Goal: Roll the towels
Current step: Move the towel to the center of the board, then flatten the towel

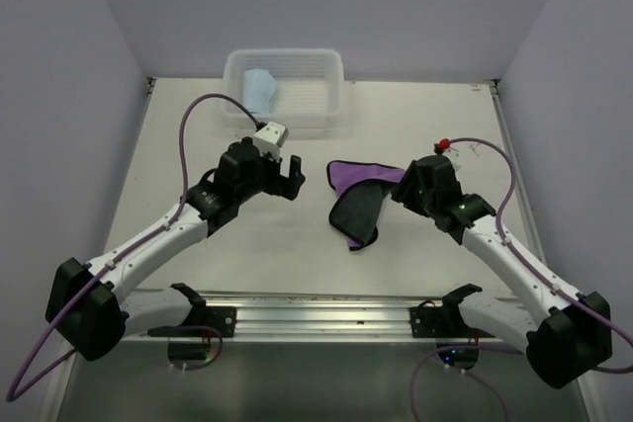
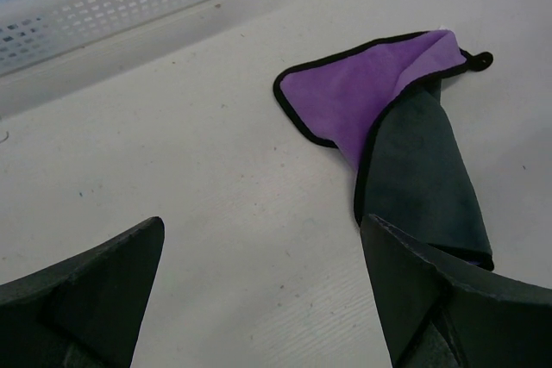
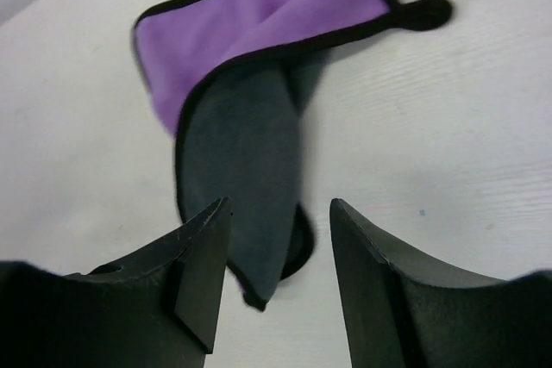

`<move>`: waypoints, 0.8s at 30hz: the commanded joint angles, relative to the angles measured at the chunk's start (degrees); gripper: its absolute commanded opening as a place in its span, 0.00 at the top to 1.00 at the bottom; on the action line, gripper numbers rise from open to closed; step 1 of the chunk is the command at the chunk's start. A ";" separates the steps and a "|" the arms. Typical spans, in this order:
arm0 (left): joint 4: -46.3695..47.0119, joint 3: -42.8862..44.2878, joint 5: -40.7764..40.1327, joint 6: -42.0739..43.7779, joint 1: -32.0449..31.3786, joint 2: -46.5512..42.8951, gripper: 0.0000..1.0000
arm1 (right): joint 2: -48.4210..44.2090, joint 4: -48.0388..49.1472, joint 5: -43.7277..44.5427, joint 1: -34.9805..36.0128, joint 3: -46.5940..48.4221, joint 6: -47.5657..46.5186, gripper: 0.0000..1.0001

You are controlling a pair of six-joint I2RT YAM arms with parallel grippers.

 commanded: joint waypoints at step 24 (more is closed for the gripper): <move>-2.53 5.62 -0.34 1.31 -10.90 14.75 0.00 | 35.47 6.31 -5.59 -26.62 14.34 -3.48 0.53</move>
